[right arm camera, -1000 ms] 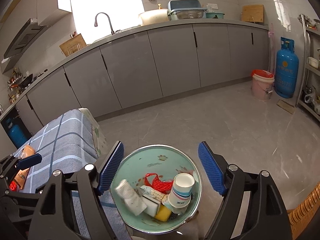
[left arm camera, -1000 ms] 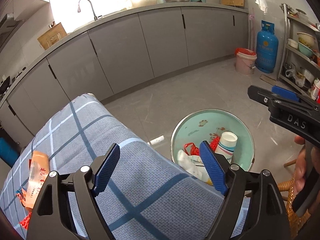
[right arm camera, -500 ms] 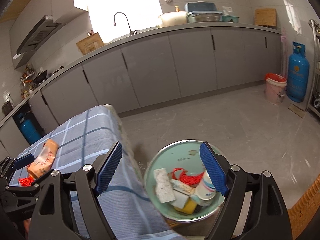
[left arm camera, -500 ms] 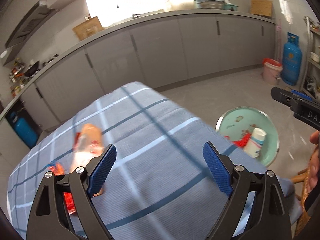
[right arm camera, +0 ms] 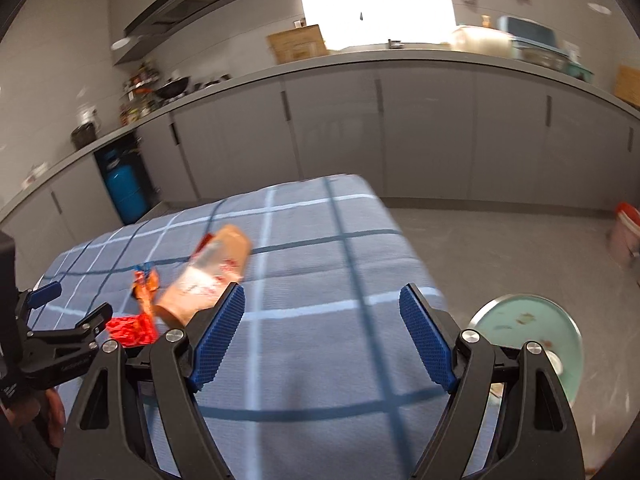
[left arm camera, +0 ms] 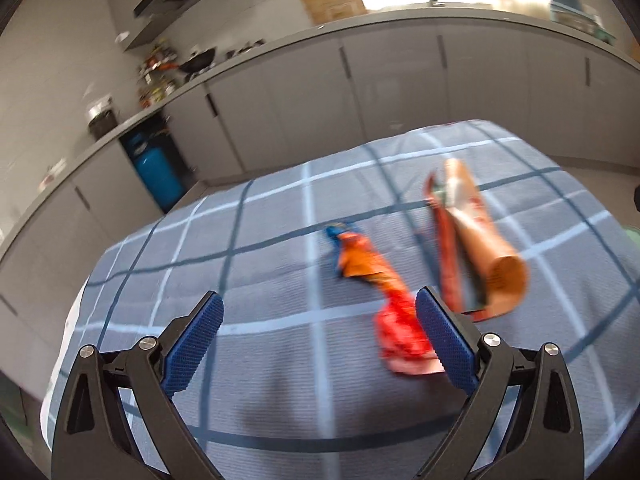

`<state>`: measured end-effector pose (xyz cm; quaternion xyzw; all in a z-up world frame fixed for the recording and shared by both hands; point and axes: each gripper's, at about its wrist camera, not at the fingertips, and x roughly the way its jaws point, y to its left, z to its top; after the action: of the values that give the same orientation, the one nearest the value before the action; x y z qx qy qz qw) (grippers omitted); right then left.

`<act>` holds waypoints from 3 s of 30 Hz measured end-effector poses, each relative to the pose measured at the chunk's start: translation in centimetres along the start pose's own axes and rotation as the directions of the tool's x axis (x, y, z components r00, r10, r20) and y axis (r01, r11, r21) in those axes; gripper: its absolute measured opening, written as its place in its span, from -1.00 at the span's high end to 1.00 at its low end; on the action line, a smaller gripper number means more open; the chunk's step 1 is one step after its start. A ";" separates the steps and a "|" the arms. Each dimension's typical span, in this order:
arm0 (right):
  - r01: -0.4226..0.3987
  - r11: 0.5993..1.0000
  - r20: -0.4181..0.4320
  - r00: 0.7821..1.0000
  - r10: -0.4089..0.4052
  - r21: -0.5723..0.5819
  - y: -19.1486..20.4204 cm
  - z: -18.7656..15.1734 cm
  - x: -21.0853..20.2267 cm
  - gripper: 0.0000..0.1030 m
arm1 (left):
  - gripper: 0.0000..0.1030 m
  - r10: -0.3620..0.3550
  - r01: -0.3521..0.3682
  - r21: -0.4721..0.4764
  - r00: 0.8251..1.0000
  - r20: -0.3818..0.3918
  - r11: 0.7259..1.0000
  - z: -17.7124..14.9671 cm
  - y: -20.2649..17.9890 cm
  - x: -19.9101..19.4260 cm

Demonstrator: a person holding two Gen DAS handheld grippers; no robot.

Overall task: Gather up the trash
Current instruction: 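Move both open tools back over the table toward the orange wrappers, then grasp the orange-red wrapper with the left tool while the right tool grasps the orange snack bag, then lift both wrappers and carry them over the green basin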

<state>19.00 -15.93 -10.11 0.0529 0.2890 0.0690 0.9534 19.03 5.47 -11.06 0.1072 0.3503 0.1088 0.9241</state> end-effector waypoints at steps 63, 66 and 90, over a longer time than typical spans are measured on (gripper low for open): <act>0.068 0.997 -0.007 0.998 -0.068 -0.041 -0.6 -3.1 -4.9 0.66 | 0.59 -0.270 0.268 0.064 0.963 0.023 0.961 1.5 -5.6 -3.6; 0.084 0.996 0.010 0.996 -0.084 -0.020 -1.6 -3.1 -6.0 0.66 | 0.59 -0.292 0.287 0.089 0.955 0.047 0.954 2.1 -6.7 -5.0; 0.251 0.958 0.081 0.961 -0.263 0.136 -11.2 -3.5 -11.4 0.66 | 0.59 -0.455 0.407 0.268 0.879 0.147 0.873 5.4 -17.6 -13.2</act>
<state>8.81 -28.59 -8.44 0.0778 0.2502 -0.0763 0.9620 15.24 -15.58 -3.67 0.1426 0.2783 -0.1536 0.9373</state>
